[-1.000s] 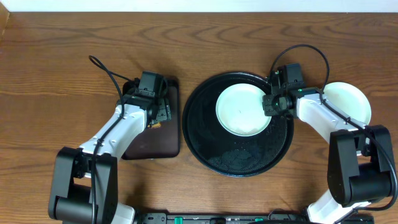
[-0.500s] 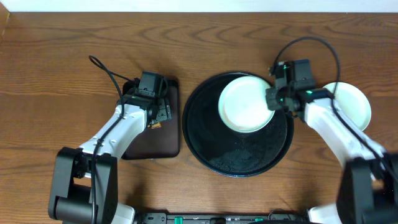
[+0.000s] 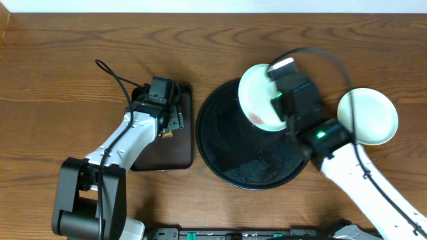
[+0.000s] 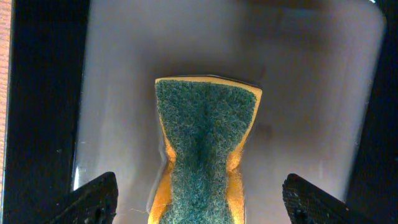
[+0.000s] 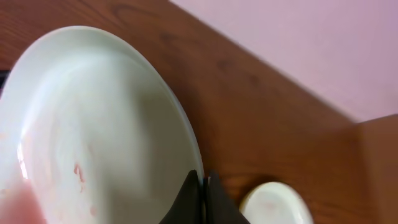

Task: Clean dirty plates on tray and stack at the side
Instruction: 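Lift the pale green plate with the right gripper and tilt it up, then carry the plate right and lower it onto the plate stack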

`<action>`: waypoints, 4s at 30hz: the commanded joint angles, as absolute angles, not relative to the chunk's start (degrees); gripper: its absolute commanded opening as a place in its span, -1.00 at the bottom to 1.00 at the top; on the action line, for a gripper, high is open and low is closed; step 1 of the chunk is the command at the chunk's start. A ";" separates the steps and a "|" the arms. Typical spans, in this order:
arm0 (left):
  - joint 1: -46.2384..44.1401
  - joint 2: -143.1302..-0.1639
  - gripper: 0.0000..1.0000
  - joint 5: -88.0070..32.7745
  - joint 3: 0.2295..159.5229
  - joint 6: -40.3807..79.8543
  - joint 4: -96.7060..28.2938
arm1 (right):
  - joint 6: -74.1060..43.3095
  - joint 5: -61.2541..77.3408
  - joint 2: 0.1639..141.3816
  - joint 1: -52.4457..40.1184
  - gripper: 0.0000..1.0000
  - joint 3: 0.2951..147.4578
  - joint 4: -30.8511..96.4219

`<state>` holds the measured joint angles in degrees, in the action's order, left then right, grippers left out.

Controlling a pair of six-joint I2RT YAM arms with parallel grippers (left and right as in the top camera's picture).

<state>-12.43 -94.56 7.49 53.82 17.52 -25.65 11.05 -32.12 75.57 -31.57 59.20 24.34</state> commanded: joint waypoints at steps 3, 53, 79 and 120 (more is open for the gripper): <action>-12.12 -94.85 0.70 8.19 53.34 16.97 -25.80 | 15.11 -59.64 75.72 -43.53 -0.98 60.31 23.07; -12.12 -94.85 1.00 8.19 53.34 16.99 -23.22 | 2.15 -11.46 76.20 -27.59 -0.98 60.25 24.25; -12.19 -94.85 0.85 8.21 50.98 19.77 -22.79 | 1.08 -6.98 76.25 -22.00 -0.98 60.23 30.37; -12.19 -94.85 0.99 8.21 50.98 19.77 -22.83 | 17.39 -72.93 76.49 -50.63 -0.97 61.04 18.81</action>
